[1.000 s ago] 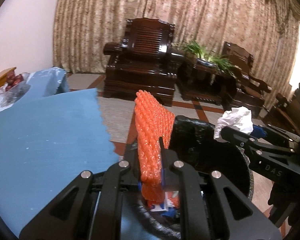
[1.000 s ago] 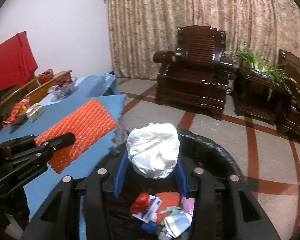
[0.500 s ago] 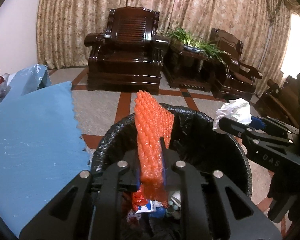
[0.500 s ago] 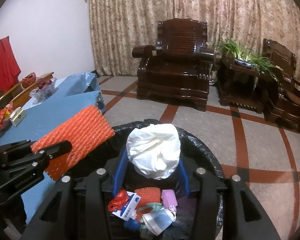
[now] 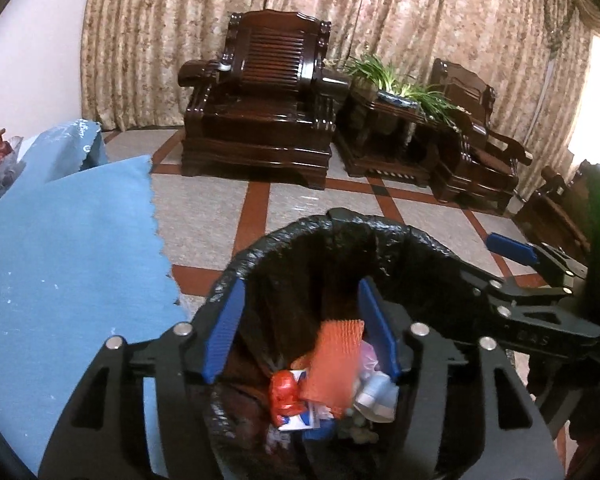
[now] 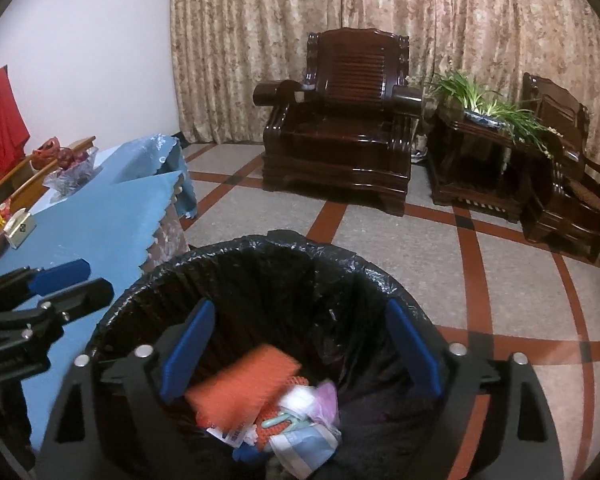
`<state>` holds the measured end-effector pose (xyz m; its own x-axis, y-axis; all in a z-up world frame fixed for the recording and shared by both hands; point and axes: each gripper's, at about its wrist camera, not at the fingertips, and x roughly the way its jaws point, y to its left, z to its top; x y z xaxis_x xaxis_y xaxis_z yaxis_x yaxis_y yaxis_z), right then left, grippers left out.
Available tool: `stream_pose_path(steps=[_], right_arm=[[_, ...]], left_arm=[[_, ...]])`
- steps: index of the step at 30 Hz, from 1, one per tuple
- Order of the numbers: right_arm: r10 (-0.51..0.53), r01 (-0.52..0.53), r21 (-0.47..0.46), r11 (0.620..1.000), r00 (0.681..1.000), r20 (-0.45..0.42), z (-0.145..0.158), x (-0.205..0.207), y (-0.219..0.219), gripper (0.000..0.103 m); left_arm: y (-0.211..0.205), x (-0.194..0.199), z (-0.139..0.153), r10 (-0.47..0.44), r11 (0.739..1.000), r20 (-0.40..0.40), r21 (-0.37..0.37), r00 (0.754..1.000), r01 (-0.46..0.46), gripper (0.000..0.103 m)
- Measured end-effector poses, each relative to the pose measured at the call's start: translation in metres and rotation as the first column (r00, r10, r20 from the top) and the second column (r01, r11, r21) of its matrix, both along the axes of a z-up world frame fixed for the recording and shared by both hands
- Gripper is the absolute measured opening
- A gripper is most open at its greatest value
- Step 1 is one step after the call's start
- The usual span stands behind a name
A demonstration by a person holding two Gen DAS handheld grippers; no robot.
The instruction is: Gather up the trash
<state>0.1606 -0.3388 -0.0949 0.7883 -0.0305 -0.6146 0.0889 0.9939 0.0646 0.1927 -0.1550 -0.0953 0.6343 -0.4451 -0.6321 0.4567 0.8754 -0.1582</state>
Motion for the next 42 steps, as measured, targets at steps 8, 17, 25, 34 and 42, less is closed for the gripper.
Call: stream_pose_path(steps=[8, 17, 25, 34, 42], right_arm=[[0.009, -0.010, 0.026, 1.000, 1.000, 0.025, 0.017, -0.014, 0.006, 0.097], [0.037, -0.041, 0.076, 0.996, 0.998, 0.049, 0.045, -0.047, 0.026, 0.097], [0.057, -0.060, 0.051, 0.997, 0.996, 0.063, 0.068, -0.080, 0.043, 0.097], [0.070, -0.074, 0.038, 0.997, 0.994, 0.089, 0.091, -0.106, 0.058, 0.097], [0.089, -0.092, 0.022, 0.996, 0.990, 0.108, 0.101, -0.115, 0.070, 0.097]], left_arm=[[0.022, -0.008, 0.019, 0.053, 0.998, 0.047, 0.031, 0.997, -0.054, 0.087], [0.050, -0.032, 0.045, 0.110, 0.992, 0.071, 0.049, 0.991, -0.114, 0.093], [0.068, -0.069, 0.064, 0.153, 0.985, 0.095, 0.060, 0.984, -0.159, 0.095], [0.081, -0.105, 0.085, 0.169, 0.982, 0.143, 0.056, 0.975, -0.178, 0.095], [0.088, -0.126, 0.103, 0.191, 0.978, 0.197, 0.042, 0.962, -0.203, 0.095]])
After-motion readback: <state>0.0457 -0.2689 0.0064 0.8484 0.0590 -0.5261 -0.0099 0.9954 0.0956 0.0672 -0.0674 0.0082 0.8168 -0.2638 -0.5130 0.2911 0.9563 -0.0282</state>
